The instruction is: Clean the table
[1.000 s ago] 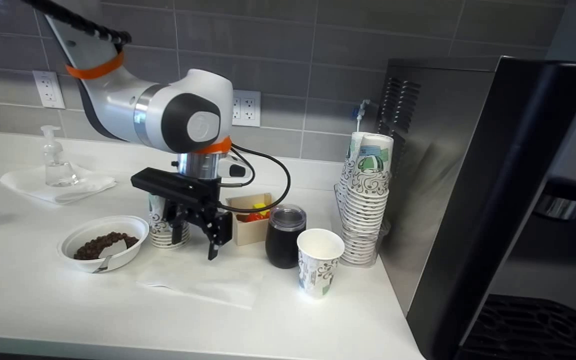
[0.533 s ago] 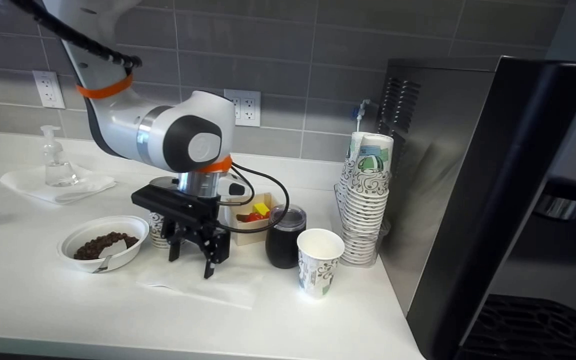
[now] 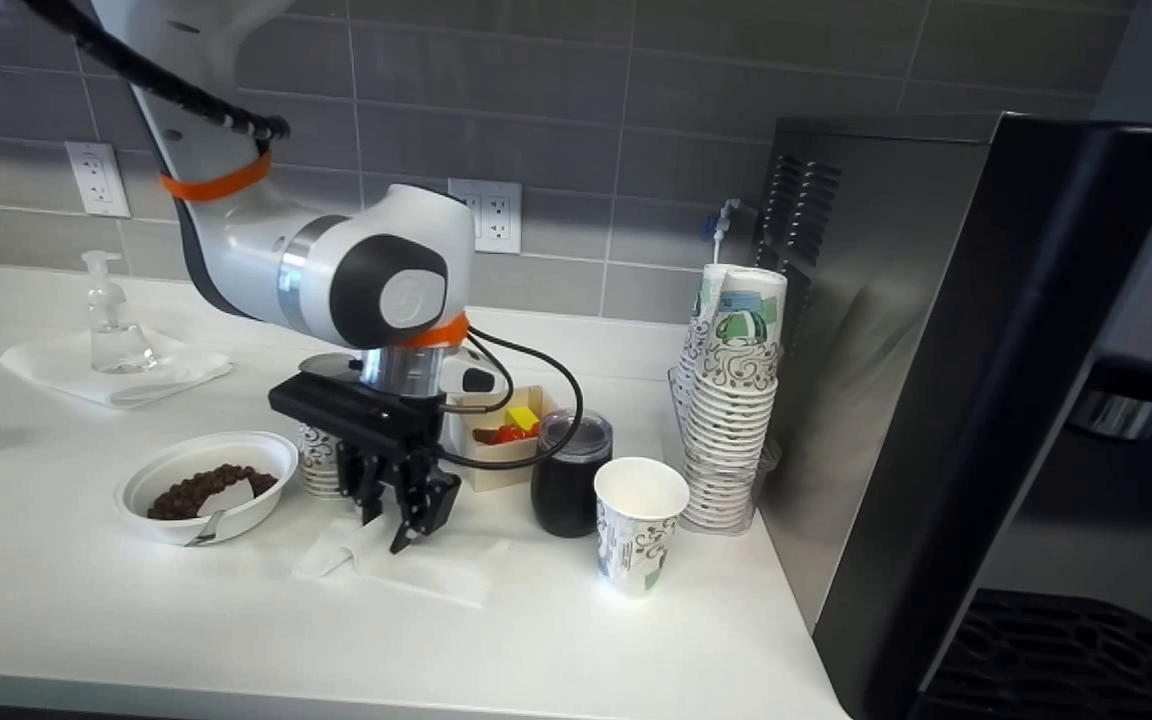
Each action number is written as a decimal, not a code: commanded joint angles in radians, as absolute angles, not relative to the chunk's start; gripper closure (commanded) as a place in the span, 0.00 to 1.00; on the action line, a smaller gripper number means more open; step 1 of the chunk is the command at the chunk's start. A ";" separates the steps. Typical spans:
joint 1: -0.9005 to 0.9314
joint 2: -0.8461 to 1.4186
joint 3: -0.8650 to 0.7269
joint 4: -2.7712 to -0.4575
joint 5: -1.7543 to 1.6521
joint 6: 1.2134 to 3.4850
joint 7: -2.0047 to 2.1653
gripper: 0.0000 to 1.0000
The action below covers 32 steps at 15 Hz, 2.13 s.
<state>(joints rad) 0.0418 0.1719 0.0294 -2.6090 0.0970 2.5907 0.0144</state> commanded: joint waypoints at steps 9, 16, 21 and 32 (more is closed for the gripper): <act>0.065 0.122 0.023 -2.620 0.027 2.583 0.122 1.00; 0.094 0.160 0.020 -2.601 -0.066 2.689 0.292 1.00; 0.094 0.182 0.072 -2.597 0.038 2.767 0.218 1.00; 0.098 0.119 -0.005 -2.638 -0.031 2.659 0.423 1.00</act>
<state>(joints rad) 0.0923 0.1580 0.0337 -2.6079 0.0179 2.6231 0.3215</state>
